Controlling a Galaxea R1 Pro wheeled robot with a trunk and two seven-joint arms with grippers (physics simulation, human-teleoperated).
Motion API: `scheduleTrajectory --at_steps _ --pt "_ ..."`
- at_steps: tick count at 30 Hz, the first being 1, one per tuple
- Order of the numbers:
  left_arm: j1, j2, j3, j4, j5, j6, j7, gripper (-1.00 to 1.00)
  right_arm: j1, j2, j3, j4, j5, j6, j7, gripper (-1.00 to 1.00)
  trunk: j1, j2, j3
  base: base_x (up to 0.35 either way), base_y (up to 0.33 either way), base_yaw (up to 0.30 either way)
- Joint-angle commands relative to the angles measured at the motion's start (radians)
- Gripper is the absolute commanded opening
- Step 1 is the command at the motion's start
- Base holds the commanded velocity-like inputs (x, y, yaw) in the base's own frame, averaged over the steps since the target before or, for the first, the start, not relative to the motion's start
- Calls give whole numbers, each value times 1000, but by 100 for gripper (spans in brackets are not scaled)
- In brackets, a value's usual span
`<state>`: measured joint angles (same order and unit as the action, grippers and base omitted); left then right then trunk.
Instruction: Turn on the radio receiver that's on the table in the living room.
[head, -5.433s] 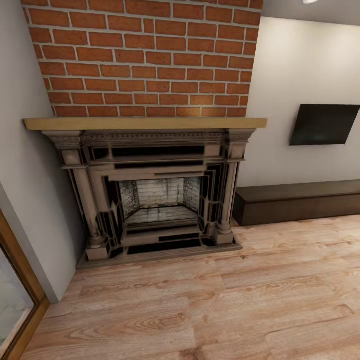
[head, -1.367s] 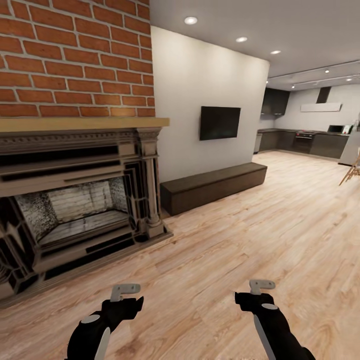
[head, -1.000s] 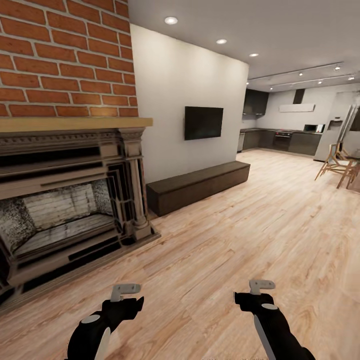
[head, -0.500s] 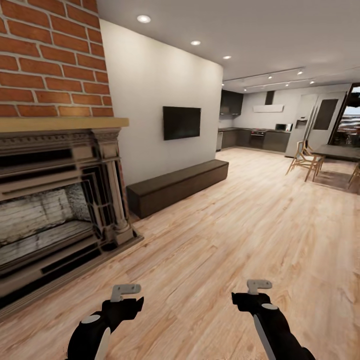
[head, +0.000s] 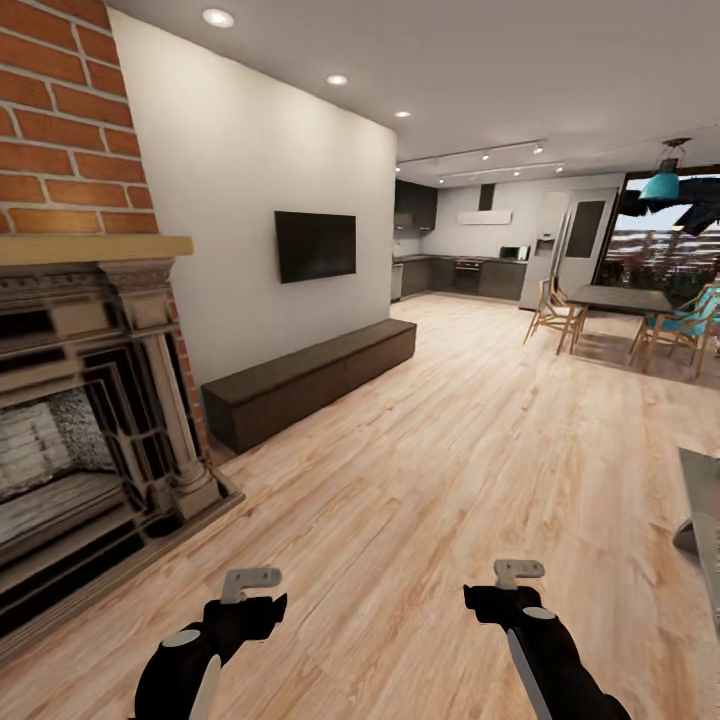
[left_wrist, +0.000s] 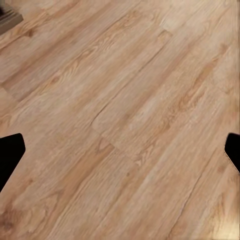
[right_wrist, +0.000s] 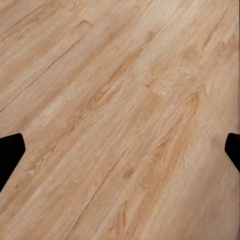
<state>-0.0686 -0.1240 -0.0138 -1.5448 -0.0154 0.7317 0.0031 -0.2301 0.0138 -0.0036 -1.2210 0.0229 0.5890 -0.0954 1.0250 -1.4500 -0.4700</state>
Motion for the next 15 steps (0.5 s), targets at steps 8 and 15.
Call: scheduleTrajectory --at_steps 8,15 --pt "1 1 0 0 0 0 0 100 0 0 1 0 0 0 -1 100 0 0 0 331 0 -266" --pt "0 2 0 0 0 0 0 100 0 0 1 0 0 0 -1 100 0 0 0 331 13 -266"
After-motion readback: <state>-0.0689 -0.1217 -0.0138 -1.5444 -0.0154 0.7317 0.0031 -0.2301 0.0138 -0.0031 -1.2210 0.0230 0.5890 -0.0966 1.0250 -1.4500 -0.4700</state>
